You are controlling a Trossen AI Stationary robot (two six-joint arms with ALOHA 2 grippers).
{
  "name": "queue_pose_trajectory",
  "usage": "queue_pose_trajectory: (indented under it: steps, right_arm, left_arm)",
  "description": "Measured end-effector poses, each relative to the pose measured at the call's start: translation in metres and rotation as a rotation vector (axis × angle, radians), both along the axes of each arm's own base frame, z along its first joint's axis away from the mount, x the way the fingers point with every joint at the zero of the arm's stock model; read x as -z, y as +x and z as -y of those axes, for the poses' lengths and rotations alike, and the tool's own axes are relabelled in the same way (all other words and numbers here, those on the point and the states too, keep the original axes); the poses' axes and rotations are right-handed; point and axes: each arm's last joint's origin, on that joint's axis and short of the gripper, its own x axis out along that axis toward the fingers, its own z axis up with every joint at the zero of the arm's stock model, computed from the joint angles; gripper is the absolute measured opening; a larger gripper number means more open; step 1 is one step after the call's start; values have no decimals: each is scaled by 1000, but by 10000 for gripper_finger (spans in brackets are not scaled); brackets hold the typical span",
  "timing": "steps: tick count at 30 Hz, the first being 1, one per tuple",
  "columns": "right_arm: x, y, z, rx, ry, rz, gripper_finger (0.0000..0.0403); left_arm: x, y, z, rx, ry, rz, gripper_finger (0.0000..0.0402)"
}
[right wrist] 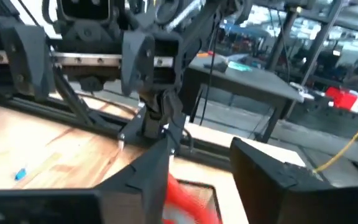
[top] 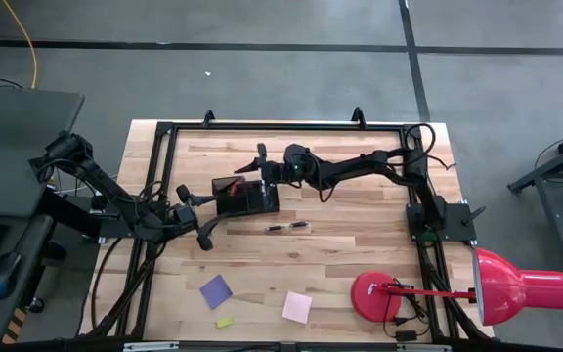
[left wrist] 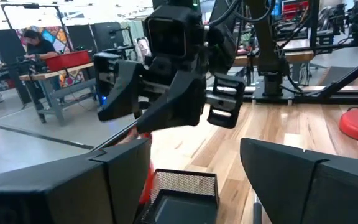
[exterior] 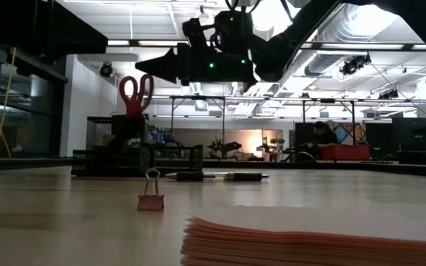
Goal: Pick and place office supplies into organizer
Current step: Put the middle pink binder clip into the desk organizer
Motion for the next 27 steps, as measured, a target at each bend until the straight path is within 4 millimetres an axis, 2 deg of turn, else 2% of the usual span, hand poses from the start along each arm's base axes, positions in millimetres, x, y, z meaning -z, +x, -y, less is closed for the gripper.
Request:
queue_pose_trajectory:
  steps: [4, 8, 11, 13, 17, 21, 25, 27]
  right_arm:
    - [-7, 1, -9, -23, -36, 80, 185]
    - [-9, 3, -23, -48, -104, 105, 186]
    - [-7, 5, -41, -78, -190, 102, 178]
    - [-4, 7, -59, -102, -228, 81, 169]
    - [10, 7, -99, -168, -257, -48, 149]
    - [24, 2, -133, -154, -257, -212, 136]
    - [32, -10, -162, -149, -194, -407, 134]
    - [30, -19, -175, -113, -161, -508, 134]
  left_arm:
    - [0, 0, 0, 0, 1, -1, 239]
    - [2, 0, 0, 0, 9, -17, 239]
    - [3, 0, 0, -1, 18, -30, 239]
    - [4, 0, 0, 0, 14, -32, 239]
    - [5, 0, 0, 15, 14, -40, 239]
    - [5, 0, 1, 34, 14, -43, 239]
    - [5, 0, 1, 34, 13, -42, 239]
    - [5, 0, 1, 34, 12, -41, 239]
